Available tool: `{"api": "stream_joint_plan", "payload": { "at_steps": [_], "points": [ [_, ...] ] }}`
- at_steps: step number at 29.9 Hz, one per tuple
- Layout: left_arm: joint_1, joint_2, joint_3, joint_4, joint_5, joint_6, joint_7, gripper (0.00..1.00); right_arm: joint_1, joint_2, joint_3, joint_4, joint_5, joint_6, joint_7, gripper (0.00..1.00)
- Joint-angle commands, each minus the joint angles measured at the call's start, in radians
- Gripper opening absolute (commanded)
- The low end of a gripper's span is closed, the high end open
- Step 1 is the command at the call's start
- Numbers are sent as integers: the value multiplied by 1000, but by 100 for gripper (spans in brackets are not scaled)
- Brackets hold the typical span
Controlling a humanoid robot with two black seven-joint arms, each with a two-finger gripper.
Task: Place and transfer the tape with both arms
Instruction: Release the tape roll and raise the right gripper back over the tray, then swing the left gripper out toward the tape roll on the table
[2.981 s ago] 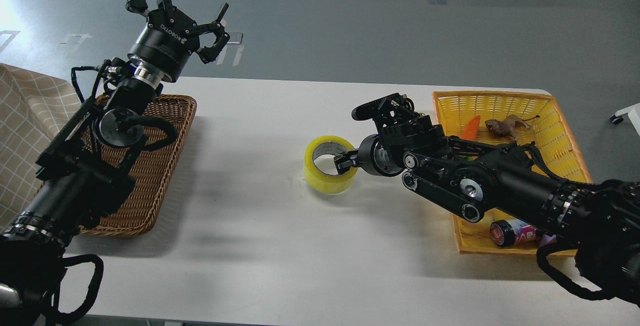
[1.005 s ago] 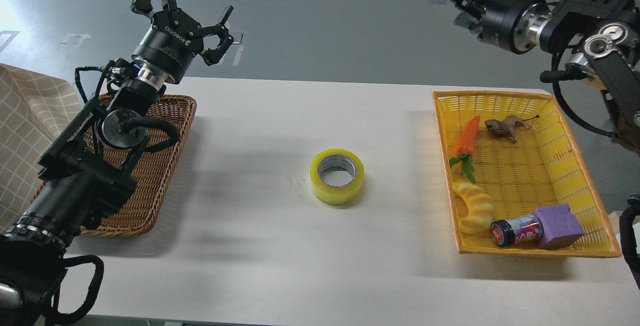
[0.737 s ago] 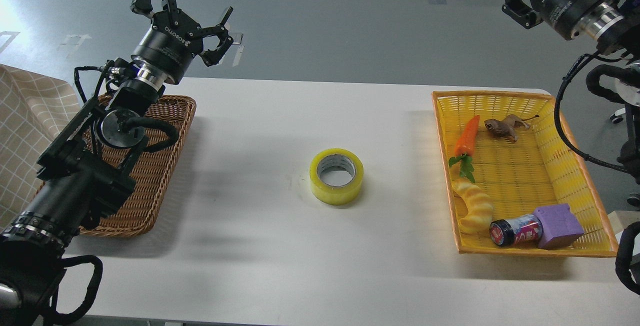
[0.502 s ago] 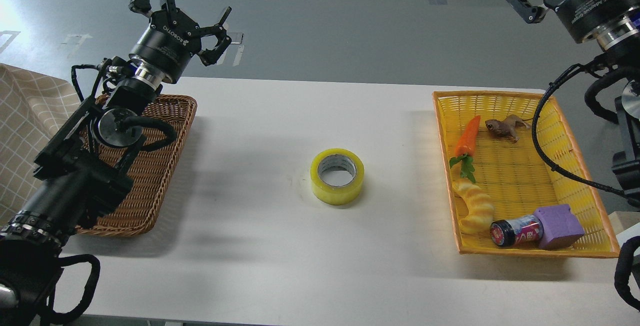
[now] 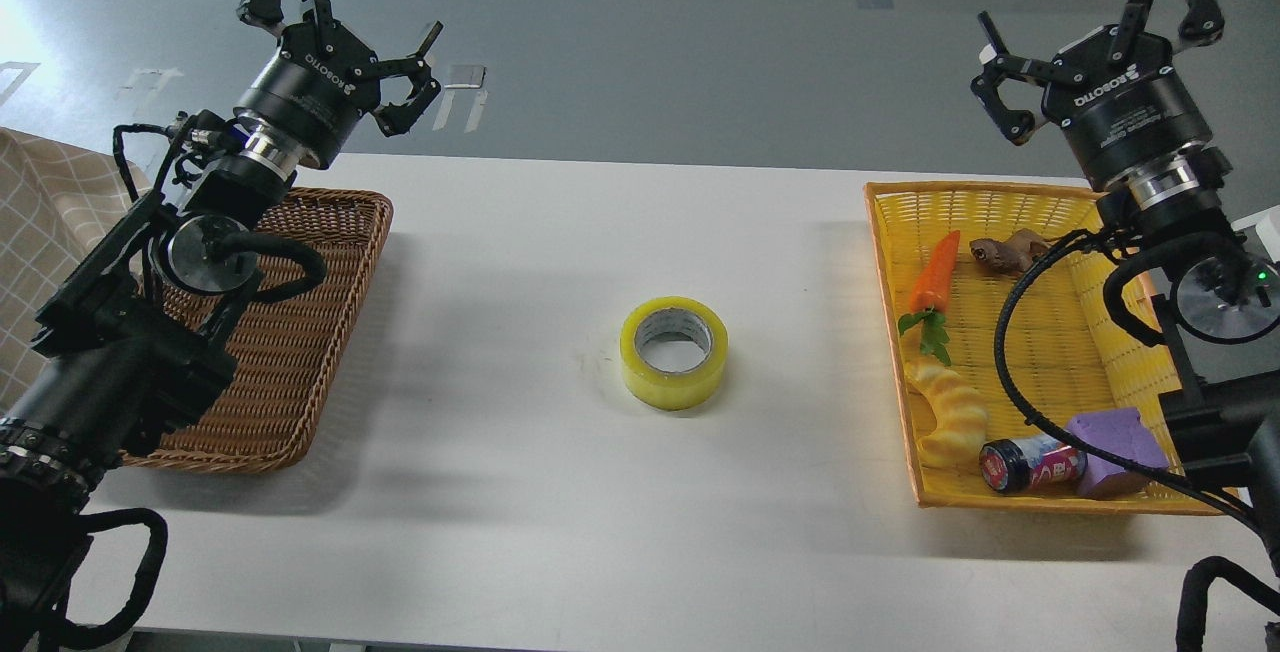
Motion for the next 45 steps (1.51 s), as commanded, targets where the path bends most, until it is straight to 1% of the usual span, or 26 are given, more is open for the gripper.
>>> {"api": "stream_joint_plan", "payload": {
  "at_steps": [1, 6, 10, 12, 13, 16, 18, 19, 20, 21, 24, 26, 28, 30, 33, 35, 38, 39, 41, 43, 44, 45],
  "points": [
    [2, -3, 4, 1, 9, 0, -3, 98, -28, 12, 13, 7, 1, 0, 3, 100],
    [-9, 3, 16, -1, 116, 0, -3, 98, -64, 6, 21, 19, 1, 0, 0, 100],
    [-23, 1, 13, -19, 418, 0, -12, 98, -96, -12, 21, 21, -1, 0, 1, 100],
    [-32, 4, 16, -46, 530, 0, -14, 98, -111, -18, 22, 21, 1, 0, 1, 100],
    [-32, 4, 16, -47, 531, 0, -14, 98, -111, -18, 22, 21, 1, 0, 1, 100],
    [-31, 27, 16, -151, 705, 0, -18, 98, -139, -38, 28, 22, -1, 0, 1, 100],
    [-26, 49, 22, -264, 869, 0, -50, 98, -154, -50, 34, 24, -1, 0, 1, 100],
    [-26, 49, 22, -264, 870, 0, -51, 98, -154, -51, 34, 24, -1, 0, 1, 100],
    [-25, 50, 30, -310, 950, 15, -52, 98, -160, -60, 36, 28, -1, 0, 1, 100],
    [-25, 50, 48, -345, 1019, 24, -52, 98, -165, -69, 39, 34, -1, 0, 3, 100],
    [-32, 46, 91, -396, 1168, 41, -60, 98, -185, -77, 56, 47, -1, 0, 3, 100],
    [-34, 44, 110, -409, 1210, 41, -66, 98, -190, -77, 63, 53, -1, 0, 3, 100],
    [-40, 43, 157, -419, 1259, 44, -66, 98, -200, -78, 70, 62, -1, 0, 3, 100],
    [-72, 43, 233, -419, 1357, 47, -64, 98, -208, -78, 71, 68, -1, 0, 3, 100],
    [-90, 43, 307, -419, 1472, 62, -64, 98, -216, -78, 73, 71, -1, 0, 4, 100],
    [-103, 38, 378, -410, 1648, 111, -57, 98, -222, -78, 73, 73, -1, 0, 6, 100],
    [-109, 32, 415, -409, 1788, 117, -35, 98, -228, -78, 73, 73, -1, 0, 6, 100],
    [-109, 32, 415, -409, 1789, 117, -35, 98, -228, -78, 73, 73, -1, 0, 6, 100],
    [-118, 32, 422, -412, 1807, 110, 3, 98, -228, -77, 73, 71, -1, 0, 7, 100],
    [-144, 30, 445, -413, 1808, 92, 29, 98, -228, -77, 73, 71, -1, 0, 7, 100],
    [-162, 29, 479, -413, 1810, 84, 40, 98, -228, -77, 71, 71, -1, 0, 7, 100],
    [-163, 29, 479, -413, 1810, 84, 40, 98, -228, -77, 71, 71, -1, 0, 7, 100]
  ]
}}
